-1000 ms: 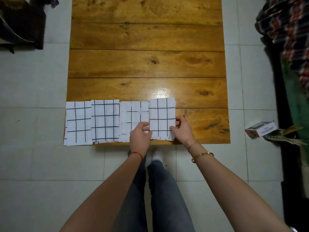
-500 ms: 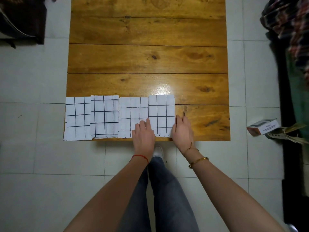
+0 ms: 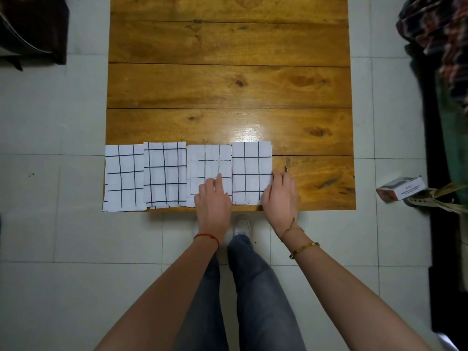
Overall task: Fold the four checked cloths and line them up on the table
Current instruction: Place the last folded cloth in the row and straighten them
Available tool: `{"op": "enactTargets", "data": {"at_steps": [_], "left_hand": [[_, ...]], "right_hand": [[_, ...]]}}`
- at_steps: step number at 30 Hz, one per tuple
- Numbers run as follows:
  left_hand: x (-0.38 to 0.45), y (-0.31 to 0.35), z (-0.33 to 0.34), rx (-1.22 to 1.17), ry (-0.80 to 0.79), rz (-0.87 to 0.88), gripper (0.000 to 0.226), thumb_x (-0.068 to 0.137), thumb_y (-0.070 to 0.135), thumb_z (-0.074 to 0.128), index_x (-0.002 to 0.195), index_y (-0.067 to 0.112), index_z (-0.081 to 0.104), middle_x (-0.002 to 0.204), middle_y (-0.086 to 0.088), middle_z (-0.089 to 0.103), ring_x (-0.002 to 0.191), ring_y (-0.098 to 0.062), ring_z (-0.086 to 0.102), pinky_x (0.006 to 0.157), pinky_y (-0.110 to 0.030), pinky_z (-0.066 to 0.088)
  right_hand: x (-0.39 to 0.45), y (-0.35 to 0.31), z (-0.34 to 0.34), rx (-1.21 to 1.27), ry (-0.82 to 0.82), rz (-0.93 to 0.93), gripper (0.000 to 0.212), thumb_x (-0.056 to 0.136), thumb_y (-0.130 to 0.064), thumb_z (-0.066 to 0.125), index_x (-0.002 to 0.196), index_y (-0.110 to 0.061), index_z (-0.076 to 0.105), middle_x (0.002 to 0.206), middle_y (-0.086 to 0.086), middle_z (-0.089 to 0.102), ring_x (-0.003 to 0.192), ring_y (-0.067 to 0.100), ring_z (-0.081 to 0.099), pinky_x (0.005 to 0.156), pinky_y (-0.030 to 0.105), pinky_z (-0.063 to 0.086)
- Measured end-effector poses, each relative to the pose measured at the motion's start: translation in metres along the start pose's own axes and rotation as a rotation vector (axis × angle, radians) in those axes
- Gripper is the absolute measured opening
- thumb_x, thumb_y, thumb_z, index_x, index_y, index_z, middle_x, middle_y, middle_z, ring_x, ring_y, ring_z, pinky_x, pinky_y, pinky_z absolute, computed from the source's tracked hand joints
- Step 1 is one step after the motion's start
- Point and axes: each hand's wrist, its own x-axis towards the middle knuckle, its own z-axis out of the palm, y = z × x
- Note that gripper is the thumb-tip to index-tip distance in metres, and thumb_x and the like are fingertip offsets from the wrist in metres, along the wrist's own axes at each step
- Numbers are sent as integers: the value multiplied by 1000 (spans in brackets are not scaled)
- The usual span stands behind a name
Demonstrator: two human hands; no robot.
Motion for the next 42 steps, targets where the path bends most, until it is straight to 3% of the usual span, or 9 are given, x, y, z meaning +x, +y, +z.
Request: {"op": "enactTargets", "data": {"at_steps": [3,7,10,15,21,26,32,42], "left_hand": [[3,-29,-9,-23,36,-80,53,96,16,46,147,12,32,133,-9,47,116,-22,45,94,-35,41],[6,-61,-18,23,27,-107,52,95,15,46,146,10,33,135,-10,46,116,-23,46,92,-34,42],[8,-75,-18,39,-12,-92,53,96,14,43,147,9,29,137,-10,44,119,-23,45,94,-34,42],[8,-83,-17,75,-78,-20,54,97,16,43,148,10,26,138,-9,41,121,-22,44,98,-34,42],[11,-94,-17,88,-93,46,57,97,18,42,150,11,22,141,-7,37,124,-21,40,100,-32,40],[11,-107,-24,42,-75,89,56,97,14,39,150,11,22,141,-6,38,123,-21,41,99,-32,38],[15,-154,-43,21,5,8,57,94,9,47,148,9,31,139,-9,43,121,-23,44,96,-35,40],[25,-202,-45,131,-55,48,60,96,17,47,151,13,23,146,-8,37,123,-23,42,97,-33,40]], "right_hand": [[-6,-23,2,145,-8,-145,33,89,0,50,122,-1,58,106,14,58,97,28,54,84,40,50],[-8,-56,19,236,-158,-130,36,92,-1,46,127,-1,55,117,16,57,107,28,54,95,35,47],[-11,-74,29,69,-206,-93,40,86,3,49,126,1,54,109,18,57,96,30,55,86,37,50],[-19,-87,35,-277,-303,-94,61,88,-9,55,144,0,33,127,15,50,107,26,53,84,31,47],[-26,-96,43,-373,-283,-48,70,73,-9,71,137,3,47,113,16,60,92,26,60,71,32,51],[-29,-107,37,-227,-189,-15,62,79,-11,64,137,2,44,116,17,55,98,31,55,79,39,48],[-31,-159,44,-28,-199,-211,42,86,-6,52,128,-1,52,109,15,55,93,30,53,76,37,45],[-22,-189,71,-175,-335,-150,41,90,-12,47,130,-5,44,120,14,50,103,28,49,81,35,45]]}}
